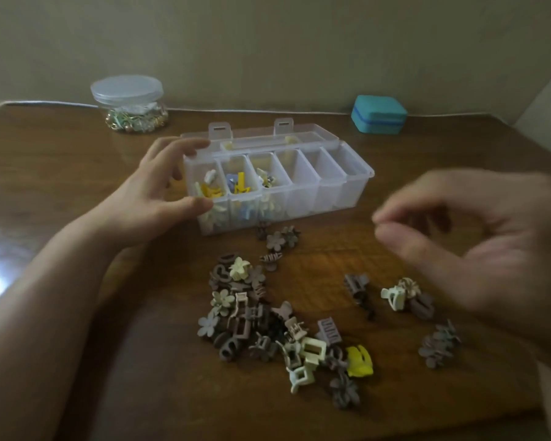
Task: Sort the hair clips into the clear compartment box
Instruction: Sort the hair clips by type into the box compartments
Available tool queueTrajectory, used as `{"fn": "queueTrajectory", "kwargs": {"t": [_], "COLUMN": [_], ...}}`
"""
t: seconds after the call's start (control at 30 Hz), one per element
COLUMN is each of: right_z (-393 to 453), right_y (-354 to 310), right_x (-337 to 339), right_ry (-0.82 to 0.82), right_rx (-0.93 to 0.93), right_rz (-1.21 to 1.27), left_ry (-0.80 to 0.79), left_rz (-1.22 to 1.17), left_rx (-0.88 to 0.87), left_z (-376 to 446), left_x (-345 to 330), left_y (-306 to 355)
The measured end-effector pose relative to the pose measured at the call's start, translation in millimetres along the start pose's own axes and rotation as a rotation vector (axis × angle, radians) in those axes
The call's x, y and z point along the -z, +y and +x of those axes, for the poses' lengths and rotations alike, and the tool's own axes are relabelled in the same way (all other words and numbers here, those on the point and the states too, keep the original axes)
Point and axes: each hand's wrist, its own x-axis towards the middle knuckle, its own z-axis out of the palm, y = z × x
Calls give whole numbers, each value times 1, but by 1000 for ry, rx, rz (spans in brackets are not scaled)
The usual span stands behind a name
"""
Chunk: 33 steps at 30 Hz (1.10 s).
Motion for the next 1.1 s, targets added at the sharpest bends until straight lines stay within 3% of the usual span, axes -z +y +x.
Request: {"fn": "queueTrajectory", "kwargs": {"t": [0.2,0.3,0.53,0.7,0.83,0.93,1.0,1.1], "right_z": [-67,-75,-61,13,83,112,115,105], "right_y": [1,5,17,24,35,55,69,79], "right_x": [-20,-28,-31,-20,-42,-70,-78,-63], "right_ry": [-336,-394,-253,-113,56,10,-48,37], "right_rx": [81,83,5,-205,-249,-330,-371,-400], "right_rz": [-157,-149,-146,110,187,206,91,64], "left_ry": [-4,-9,-24,-1,0,23,54,76], "left_rz": [-24,-34,-22,123,205,248,277,286], "left_rx": [17,28,46,-2,-20,-25,-26,-26], "left_z": [-2,-2,-3,-7,-6,-6,-5,-3], "left_x": [-1,-2,-1,-2,-7,-9,-10,-11], "left_y": [2,3,5,11,15,15,15,16]}}
